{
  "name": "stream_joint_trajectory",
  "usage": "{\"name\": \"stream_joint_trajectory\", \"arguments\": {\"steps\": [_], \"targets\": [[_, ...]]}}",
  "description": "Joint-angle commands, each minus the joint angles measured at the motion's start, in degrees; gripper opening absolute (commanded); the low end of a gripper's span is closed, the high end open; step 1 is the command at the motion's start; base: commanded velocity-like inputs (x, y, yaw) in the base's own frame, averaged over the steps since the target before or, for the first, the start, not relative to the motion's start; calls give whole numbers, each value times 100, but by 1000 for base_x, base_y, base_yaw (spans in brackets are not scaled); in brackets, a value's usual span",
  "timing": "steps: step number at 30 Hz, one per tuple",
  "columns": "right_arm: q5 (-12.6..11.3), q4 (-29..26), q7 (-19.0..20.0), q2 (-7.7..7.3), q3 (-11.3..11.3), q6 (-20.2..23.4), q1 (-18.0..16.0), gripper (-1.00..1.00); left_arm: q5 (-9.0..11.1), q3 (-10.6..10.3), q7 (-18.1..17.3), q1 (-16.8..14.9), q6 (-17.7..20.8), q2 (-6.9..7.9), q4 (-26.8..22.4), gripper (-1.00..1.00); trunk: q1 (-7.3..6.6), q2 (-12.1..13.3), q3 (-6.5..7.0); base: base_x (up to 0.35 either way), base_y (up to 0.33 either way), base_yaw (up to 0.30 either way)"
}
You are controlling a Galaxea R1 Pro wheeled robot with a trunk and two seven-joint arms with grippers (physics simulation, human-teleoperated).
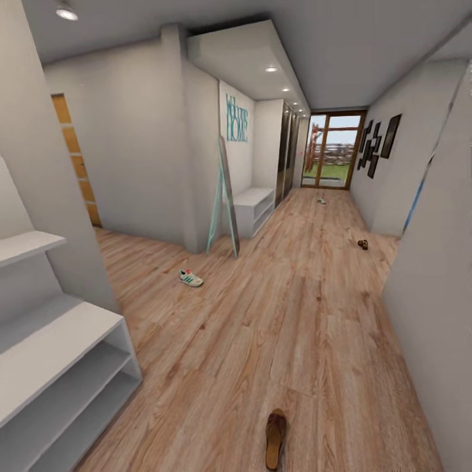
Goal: Pick up the two gym shoes and the two sandals from the corridor floor and place them onto the hallstand (shoe rack) in the corridor, making sure they are on the rack and not on the floor. Arrange them so the two gym shoes are next to each other and the two sandals are next to each other.
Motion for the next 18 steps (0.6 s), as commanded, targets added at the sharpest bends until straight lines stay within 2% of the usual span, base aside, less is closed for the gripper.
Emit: {"name": "stream_joint_trajectory", "arguments": {"steps": [1,13,18], "targets": [[-3,3,-2,1,-7,-18,-3,100,0,7,-8,1,-9,-1,-4,100,0,-3,-6,0,185,-116],[6,6,26,68,37,-20,-3,100,-29,11,24,34,-11,21,-2,100,0,-3,-11,0,46,-29],[4,12,26,74,19,-17,-3,100,-22,207,34,43,-28,97,31,100,0,-3,-11,0,81,-1]]}}
